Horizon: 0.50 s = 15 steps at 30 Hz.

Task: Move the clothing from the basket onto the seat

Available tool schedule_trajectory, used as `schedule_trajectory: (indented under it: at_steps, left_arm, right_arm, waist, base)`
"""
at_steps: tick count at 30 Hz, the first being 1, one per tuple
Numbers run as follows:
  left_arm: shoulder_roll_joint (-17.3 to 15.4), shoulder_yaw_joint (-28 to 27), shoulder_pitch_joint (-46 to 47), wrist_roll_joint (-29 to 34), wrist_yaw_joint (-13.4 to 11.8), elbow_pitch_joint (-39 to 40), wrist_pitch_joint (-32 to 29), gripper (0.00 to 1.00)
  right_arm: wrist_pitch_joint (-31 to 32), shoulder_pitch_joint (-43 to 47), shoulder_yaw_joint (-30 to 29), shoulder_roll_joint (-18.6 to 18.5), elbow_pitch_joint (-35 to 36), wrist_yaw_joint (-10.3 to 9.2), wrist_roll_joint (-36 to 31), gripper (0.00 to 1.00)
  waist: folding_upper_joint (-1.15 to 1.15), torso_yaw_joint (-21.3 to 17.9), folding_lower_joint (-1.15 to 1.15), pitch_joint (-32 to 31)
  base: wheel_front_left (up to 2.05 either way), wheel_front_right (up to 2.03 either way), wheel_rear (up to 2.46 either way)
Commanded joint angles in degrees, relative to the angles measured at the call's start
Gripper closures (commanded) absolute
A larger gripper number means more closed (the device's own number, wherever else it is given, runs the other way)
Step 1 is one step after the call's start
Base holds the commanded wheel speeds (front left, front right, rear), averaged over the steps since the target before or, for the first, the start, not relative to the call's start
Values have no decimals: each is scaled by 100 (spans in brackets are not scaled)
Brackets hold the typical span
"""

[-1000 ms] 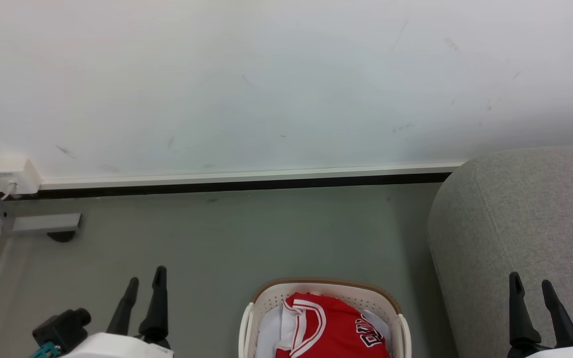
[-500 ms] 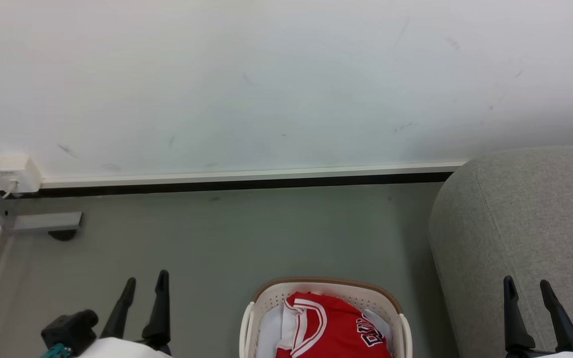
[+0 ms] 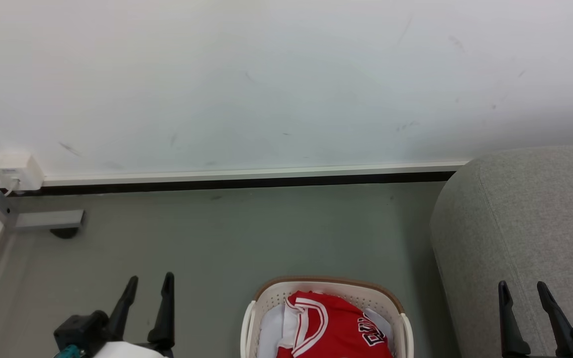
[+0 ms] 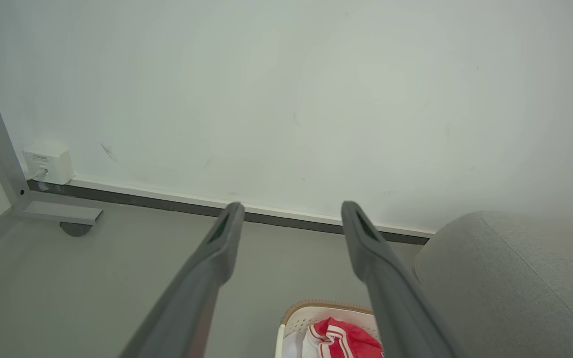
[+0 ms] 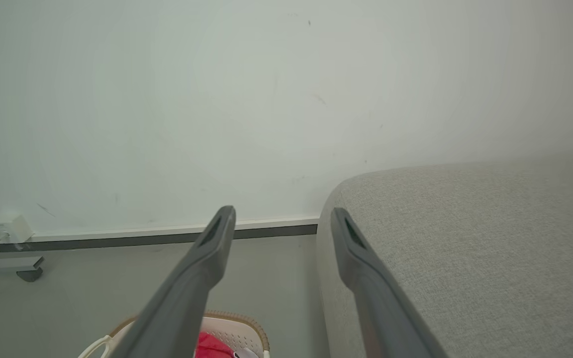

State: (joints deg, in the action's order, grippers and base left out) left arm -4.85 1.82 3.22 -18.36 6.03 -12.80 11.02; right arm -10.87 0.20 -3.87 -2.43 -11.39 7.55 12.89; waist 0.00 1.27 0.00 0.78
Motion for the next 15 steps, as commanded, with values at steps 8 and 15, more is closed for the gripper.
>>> schedule_trajectory:
  at_steps: [8, 15]
  left_arm:
    - [-95, 40, -44, 561, 25, 44, 141, 0]
    - [-102, 74, -63, 883, 34, 36, 217, 0]
  right_arm:
    - [-147, 76, 18, -59, -11, -9, -487, 0]
    - [-233, 94, 8, -61, -34, -10, -735, 0]
  waist:
    - [0, 17, 0, 38]
    - [0, 21, 0, 62]
  base:
    - [0, 0, 0]
    - [0, 0, 0]
